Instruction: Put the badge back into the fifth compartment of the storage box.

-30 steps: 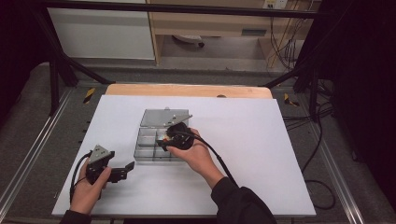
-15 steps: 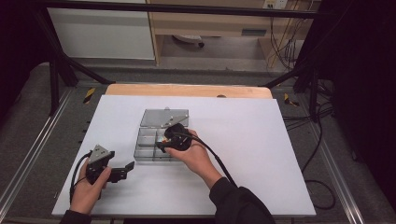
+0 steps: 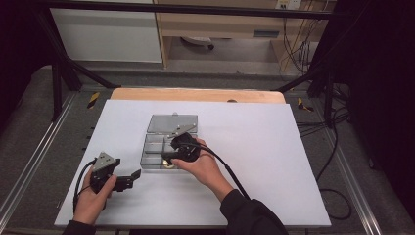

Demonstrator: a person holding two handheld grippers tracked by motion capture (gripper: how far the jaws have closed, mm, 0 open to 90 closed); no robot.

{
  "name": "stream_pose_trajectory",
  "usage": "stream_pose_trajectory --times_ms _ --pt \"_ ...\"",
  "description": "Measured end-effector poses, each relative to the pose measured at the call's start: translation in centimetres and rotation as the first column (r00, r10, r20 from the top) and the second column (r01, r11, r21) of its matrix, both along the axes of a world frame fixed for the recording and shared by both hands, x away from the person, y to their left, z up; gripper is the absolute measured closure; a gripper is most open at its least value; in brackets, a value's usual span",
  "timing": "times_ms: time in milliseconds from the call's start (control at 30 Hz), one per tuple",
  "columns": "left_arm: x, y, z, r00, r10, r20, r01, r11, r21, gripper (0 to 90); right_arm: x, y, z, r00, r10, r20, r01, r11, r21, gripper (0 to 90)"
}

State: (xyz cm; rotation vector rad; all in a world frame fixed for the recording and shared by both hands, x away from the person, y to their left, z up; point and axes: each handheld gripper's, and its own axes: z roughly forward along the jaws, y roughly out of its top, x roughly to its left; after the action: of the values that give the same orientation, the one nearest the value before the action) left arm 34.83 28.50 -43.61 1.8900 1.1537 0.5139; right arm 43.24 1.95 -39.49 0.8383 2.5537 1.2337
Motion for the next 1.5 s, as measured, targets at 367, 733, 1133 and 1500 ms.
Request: stream_pose_trajectory --times_ms 367,733,1133,1500 --pt "0.0 0.0 0.0 1.0000 0.001 0.002 -0.001 1.0000 0.003 7.5 -0.6 -1.2 1.1 0.9991 -0.033 0.028 0.032 0.998 0.046 16.0" --pt "0.0 0.1 0.0 1.0000 0.005 0.001 -0.005 1.0000 0.004 7.5 -0.6 -2.9 1.6 0.9981 -0.047 0.039 0.044 0.997 0.067 7.6" --pt "0.0 0.0 0.0 1.0000 0.001 0.004 -0.001 1.0000 0.000 7.4 -0.7 -3.5 1.5 0.9860 -0.089 0.141 0.071 0.990 0.124 8.7" --pt "-0.1 0.0 0.1 1.0000 0.003 0.007 -0.003 1.0000 0.003 7.2 -0.7 -4.8 2.6 0.9805 -0.118 0.157 0.089 0.981 0.175 5.0"
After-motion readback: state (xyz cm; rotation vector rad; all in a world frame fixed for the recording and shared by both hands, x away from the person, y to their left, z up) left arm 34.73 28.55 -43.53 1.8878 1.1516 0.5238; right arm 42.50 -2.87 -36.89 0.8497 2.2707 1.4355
